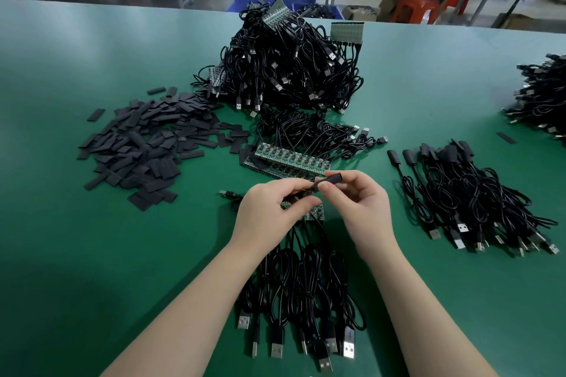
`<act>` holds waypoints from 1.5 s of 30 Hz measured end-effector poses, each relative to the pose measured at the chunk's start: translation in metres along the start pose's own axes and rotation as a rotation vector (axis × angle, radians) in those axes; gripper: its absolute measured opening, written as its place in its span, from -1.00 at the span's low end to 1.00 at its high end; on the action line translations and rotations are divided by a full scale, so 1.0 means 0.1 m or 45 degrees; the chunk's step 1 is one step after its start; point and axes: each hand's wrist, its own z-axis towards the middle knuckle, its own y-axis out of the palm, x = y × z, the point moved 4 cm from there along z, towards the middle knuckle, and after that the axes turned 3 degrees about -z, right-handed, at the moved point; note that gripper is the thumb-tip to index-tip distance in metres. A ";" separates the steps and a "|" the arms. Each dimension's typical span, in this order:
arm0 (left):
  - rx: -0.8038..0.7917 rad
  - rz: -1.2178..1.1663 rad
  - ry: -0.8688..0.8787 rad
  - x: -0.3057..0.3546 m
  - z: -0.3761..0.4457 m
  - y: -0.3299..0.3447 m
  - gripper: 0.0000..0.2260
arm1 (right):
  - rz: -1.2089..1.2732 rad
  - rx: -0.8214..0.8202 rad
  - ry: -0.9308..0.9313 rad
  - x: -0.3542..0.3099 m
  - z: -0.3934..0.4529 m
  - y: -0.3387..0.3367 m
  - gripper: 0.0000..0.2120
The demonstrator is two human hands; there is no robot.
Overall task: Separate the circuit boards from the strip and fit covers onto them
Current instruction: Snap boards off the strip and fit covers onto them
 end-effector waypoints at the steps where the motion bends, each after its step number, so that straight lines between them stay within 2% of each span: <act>1: -0.028 0.021 0.016 0.01 0.00 0.01 -0.72 | 0.024 0.029 0.014 0.01 0.00 -0.01 -0.80; 5: -0.050 0.120 0.065 0.04 0.00 0.02 -0.70 | 0.097 0.107 0.078 0.04 0.02 -0.07 -0.84; 10: 0.035 0.132 0.064 0.04 -0.02 -0.02 -0.85 | 0.095 0.019 0.085 0.06 -0.01 0.02 -0.84; 16: 0.033 0.083 0.072 0.10 -0.04 0.00 -0.76 | 0.124 0.103 0.111 0.09 -0.01 0.00 -0.86; 21: 0.111 0.072 0.034 0.04 -0.04 -0.01 -0.90 | 0.121 0.038 0.118 0.10 -0.01 0.03 -0.87; 27: 0.093 0.120 0.084 0.06 -0.04 -0.02 -0.88 | 0.155 0.037 0.138 0.09 -0.02 0.04 -0.88; 33: 0.114 0.015 -0.009 0.03 -0.04 0.01 -0.88 | 0.218 0.068 0.145 0.07 -0.04 0.06 -0.83; 45: 0.139 0.056 0.095 0.06 -0.04 -0.01 -0.85 | 0.152 0.017 0.119 0.06 -0.04 0.06 -0.79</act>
